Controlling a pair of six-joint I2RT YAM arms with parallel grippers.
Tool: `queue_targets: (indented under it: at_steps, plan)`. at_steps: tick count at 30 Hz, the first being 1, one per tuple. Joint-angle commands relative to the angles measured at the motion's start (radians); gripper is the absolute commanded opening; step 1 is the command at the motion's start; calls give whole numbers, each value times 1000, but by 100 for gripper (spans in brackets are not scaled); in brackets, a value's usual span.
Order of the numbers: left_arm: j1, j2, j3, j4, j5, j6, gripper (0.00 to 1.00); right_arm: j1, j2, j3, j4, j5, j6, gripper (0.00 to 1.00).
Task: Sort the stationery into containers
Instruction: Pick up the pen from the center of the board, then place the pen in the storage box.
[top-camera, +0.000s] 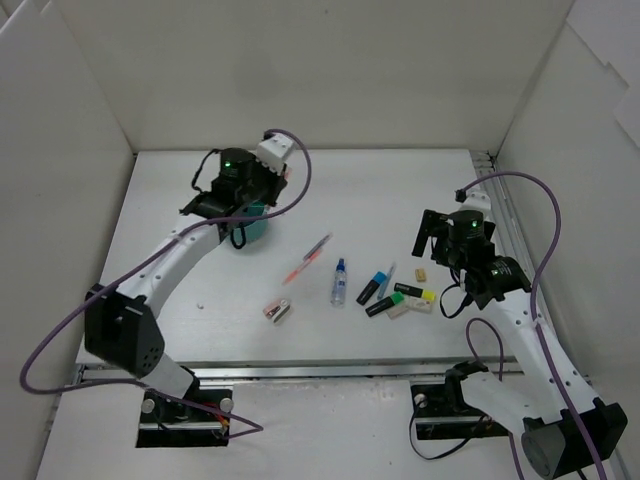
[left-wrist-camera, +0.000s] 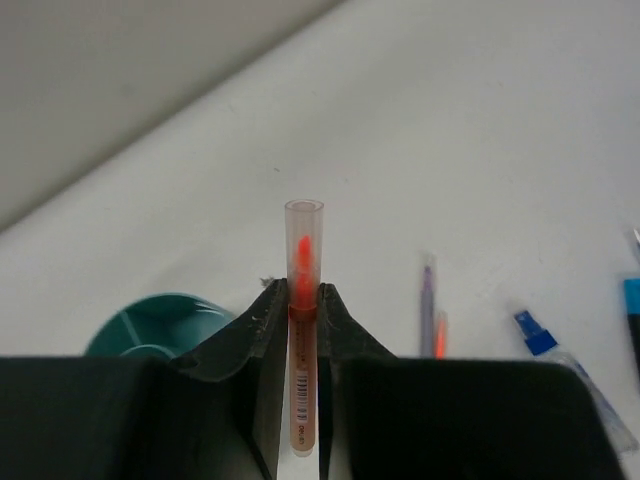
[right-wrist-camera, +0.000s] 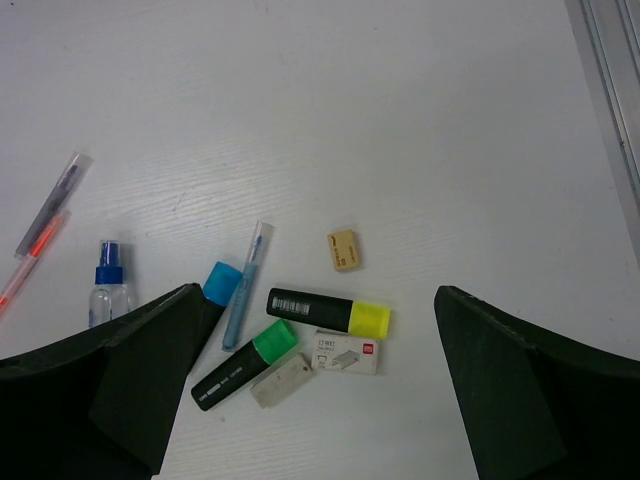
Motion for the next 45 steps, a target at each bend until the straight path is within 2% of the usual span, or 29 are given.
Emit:
queue_targets:
  at_steps: [1, 3, 4, 5, 6, 7, 8, 10, 13, 16, 20, 30, 36, 45]
  plan:
    - [122, -113, -145, 222, 90, 63, 0, -4, -8, 50, 32, 18, -21, 98]
    - [179, -191, -222, 340, 89, -13, 0, -4, -7, 56, 35, 28, -23, 98]
    - [225, -221, -312, 392, 45, -44, 0, -3, -2, 58, 33, 32, -23, 98]
    - [244, -244, -360, 514, 5, -76, 0, -3, 1, 58, 37, 35, -24, 98]
    - [254, -290, -410, 585, -69, -171, 0, -1, 6, 60, 37, 33, -25, 98]
    - [264, -308, -505, 648, -211, -211, 0, -1, 10, 60, 38, 33, -25, 98]
    - [277, -322, -542, 757, -286, -248, 0, 0, 13, 61, 38, 33, -25, 98]
    - [287, -339, -610, 826, -406, -329, 0, 2, 26, 63, 40, 28, -21, 98]
    - [287, -298, -595, 834, -552, -424, 0, 0, 36, 64, 44, 21, -23, 98]
    - [296, -234, -566, 821, -566, -468, 0, -1, 41, 66, 47, 18, -21, 98]
    - [296, -180, -573, 915, -566, -514, 0, -1, 36, 66, 52, 25, -37, 98]
    - [305, -83, -555, 982, -637, -615, 0, 2, 41, 61, 61, 47, -64, 98]
    - [294, -2, -517, 1002, -612, -597, 0, 2, 50, 60, 63, 65, -71, 98]
    - [245, 73, -512, 1015, -706, -588, 1, 2, 49, 55, 63, 65, -77, 98]
